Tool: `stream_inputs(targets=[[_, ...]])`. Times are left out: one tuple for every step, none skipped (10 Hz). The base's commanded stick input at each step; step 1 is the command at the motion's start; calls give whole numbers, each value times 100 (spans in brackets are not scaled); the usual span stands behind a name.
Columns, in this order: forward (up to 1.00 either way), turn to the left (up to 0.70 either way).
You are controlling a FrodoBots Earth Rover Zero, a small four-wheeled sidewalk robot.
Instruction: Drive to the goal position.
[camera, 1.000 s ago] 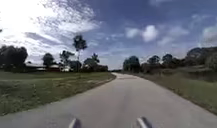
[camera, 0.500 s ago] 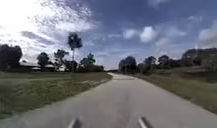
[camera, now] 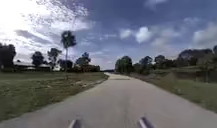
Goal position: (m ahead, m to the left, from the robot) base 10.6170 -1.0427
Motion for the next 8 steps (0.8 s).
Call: stream_inputs(targets=[[69,3],[69,3],[69,3],[69,3],[69,3],[69,3],[69,3],[69,3]])
